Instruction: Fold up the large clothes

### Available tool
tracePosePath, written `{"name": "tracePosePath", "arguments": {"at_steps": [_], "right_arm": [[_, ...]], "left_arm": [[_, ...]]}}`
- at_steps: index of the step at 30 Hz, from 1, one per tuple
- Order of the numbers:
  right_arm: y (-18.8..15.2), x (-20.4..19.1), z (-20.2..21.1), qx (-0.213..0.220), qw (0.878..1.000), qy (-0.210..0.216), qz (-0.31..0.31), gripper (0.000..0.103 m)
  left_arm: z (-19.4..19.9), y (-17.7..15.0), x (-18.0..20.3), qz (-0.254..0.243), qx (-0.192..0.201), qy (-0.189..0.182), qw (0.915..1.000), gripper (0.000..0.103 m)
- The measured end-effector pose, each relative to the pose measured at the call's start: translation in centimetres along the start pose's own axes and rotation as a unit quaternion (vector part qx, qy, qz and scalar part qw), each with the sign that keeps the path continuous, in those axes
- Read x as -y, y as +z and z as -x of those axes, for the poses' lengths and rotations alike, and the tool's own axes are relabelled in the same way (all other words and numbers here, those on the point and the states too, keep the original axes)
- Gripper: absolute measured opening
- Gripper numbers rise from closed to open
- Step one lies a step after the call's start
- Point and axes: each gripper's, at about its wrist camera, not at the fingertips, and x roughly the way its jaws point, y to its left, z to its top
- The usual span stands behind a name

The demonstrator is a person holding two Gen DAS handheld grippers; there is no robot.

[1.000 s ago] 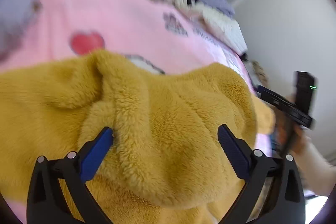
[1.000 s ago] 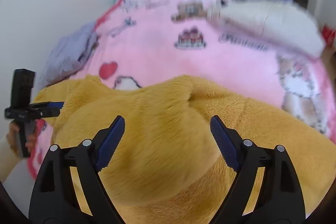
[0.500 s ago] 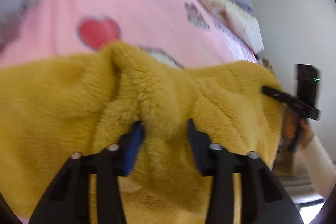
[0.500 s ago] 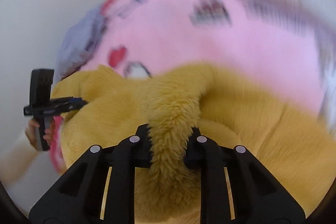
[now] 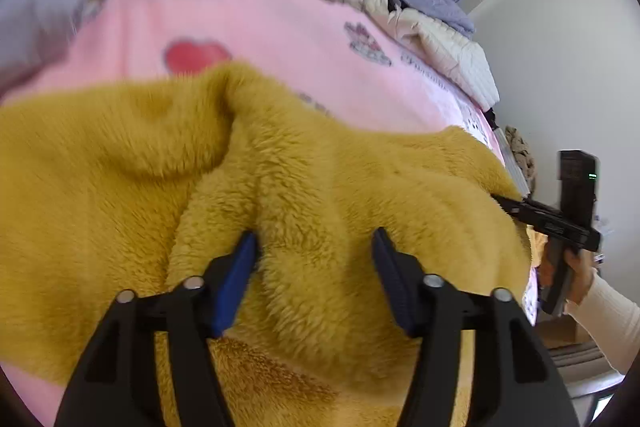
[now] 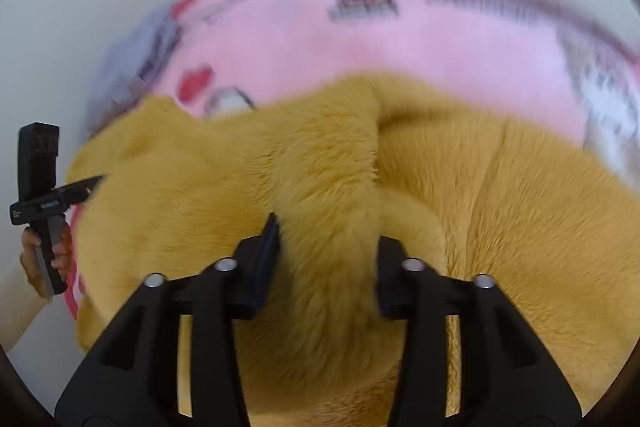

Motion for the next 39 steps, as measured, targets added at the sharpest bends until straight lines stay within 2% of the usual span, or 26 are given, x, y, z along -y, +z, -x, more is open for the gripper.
{"name": "tracePosePath", "arguments": {"at_steps": [2,4,5,7,11,15,22,23,25,27,29,32,38,39], "right_arm": [[0.0,-2.0,2.8,0.051,0.998,0.007,0.023,0.054],[-0.4,-3.6,4.7,0.085,0.995,0.016,0.042,0.067],[-0.9,-4.6,5.6,0.100,0.993,0.024,0.055,0.068],[-1.7,-6.2,6.6,0.114,0.989,0.027,0.088,0.066],[-4.0,-8.7,7.3,0.135,0.979,-0.030,0.152,0.066],[-5.5,-9.2,4.7,0.076,0.981,-0.058,0.166,0.062],[-9.2,-7.4,0.1,-0.012,0.981,-0.109,0.163,0.064],[-9.6,-7.4,0.0,-0.011,0.980,-0.110,0.164,0.065],[-10.2,-7.2,-0.8,-0.015,0.980,-0.116,0.163,0.070],[-10.3,-6.8,-2.0,-0.036,0.980,-0.127,0.147,0.072],[-10.1,-6.3,-2.4,-0.037,0.984,-0.122,0.126,0.074],[-9.9,-6.5,-1.3,-0.022,0.988,-0.113,0.105,0.074],[-10.1,-8.3,4.2,0.051,0.994,-0.067,0.074,0.074],[-9.9,-9.0,5.1,0.060,0.994,-0.062,0.068,0.079]], "left_arm": [[2.7,-0.1,1.2,-0.019,0.049,-0.004,0.9986,0.082],[5.1,-0.6,2.6,-0.040,0.088,-0.008,0.9952,0.088],[5.7,-0.9,3.3,-0.050,0.095,-0.007,0.9941,0.088],[5.8,-1.5,4.6,-0.066,0.090,-0.012,0.9938,0.088],[3.9,-3.3,5.2,-0.064,0.051,-0.017,0.9965,0.088],[1.5,-4.5,5.5,-0.063,0.030,0.003,0.9976,0.088],[-1.6,-8.0,4.6,-0.065,-0.015,0.030,0.9974,0.088],[-1.9,-8.3,4.5,-0.062,-0.017,0.029,0.9975,0.089],[-2.6,-8.6,4.1,-0.046,-0.016,0.029,0.9984,0.091],[-3.7,-8.7,3.1,-0.010,-0.030,0.021,0.9993,0.093],[-4.2,-8.8,2.0,0.019,-0.023,0.006,0.9995,0.095],[-3.4,-8.8,2.5,0.011,-0.004,0.006,0.9999,0.095],[0.4,-9.2,2.2,0.016,0.028,0.000,0.9995,0.095],[1.2,-9.3,1.9,0.019,0.032,0.000,0.9993,0.095]]}}
